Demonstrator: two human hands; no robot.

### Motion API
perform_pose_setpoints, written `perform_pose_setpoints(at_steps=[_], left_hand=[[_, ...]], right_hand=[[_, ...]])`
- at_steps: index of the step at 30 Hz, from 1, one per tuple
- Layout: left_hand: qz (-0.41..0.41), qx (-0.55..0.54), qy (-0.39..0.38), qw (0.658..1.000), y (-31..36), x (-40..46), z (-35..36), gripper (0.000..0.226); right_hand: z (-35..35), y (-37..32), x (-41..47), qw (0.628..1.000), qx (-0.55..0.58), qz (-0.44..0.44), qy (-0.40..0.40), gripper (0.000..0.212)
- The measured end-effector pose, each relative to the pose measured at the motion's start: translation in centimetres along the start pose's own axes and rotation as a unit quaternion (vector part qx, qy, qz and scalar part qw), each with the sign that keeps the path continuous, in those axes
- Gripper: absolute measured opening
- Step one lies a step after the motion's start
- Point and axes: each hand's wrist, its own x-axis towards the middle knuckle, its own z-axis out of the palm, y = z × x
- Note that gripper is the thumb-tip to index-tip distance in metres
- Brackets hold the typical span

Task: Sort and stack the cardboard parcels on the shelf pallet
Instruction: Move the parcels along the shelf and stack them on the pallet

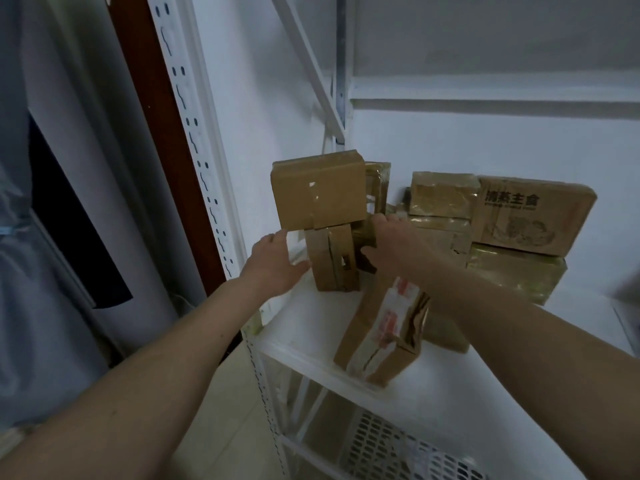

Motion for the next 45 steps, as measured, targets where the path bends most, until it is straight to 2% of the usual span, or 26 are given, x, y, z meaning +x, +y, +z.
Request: perform_pose_setpoints(at_steps=[4,7,9,11,14,19,25,33,39,42,45], left_hand=[[-0.032,-0.054,0.004,0.998,-0.9,4.3,-0.3,0.100],[-0.051,-0.152,0.000,0.987,-1.6,7.7,-0.1,0.115],[-0.081,-0.233,0.005,0.969,-2.0,9.6,0.3,0.120],[-0.114,-0.294,-0.001,0.949,-2.1,11.0,1.0,0.126],[-0.125,-0.367,-0.015,0.922,-2.4,12.7,1.9,0.124],[-0.099,-0.427,0.002,0.899,-2.2,13.7,3.0,0.105],[-0.091,-0.441,0.028,0.892,-1.7,13.5,3.4,0.108],[-0.029,-0.429,0.054,0.901,0.6,11.8,1.0,0.105],[0.017,-0.411,0.058,0.910,3.3,9.0,-0.7,0.101],[0.031,-0.416,0.057,0.907,4.7,6.8,-1.4,0.097],[0.051,-0.421,0.038,0.905,6.1,3.9,-1.8,0.093]], right_hand=[[1.0,0.8,5.0,0.999,0.045,0.013,-0.012,0.047],[1.8,1.9,8.8,0.992,0.116,0.027,-0.035,0.053],[2.3,2.6,10.9,0.976,0.198,0.057,-0.066,0.055],[3.0,3.2,12.6,0.945,0.299,0.088,-0.103,0.061],[4.1,3.6,14.2,0.916,0.366,0.105,-0.124,0.070],[5.4,4.1,15.3,0.894,0.422,0.097,-0.117,0.073],[5.2,3.9,15.0,0.887,0.444,0.086,-0.092,0.076],[1.5,3.3,12.4,0.892,0.447,0.062,-0.032,0.070],[-1.4,3.6,7.6,0.879,0.468,0.079,0.039,0.043],[-2.4,3.9,4.6,0.868,0.479,0.121,0.056,0.056],[-3.4,4.0,1.3,0.867,0.463,0.157,0.094,0.057]])
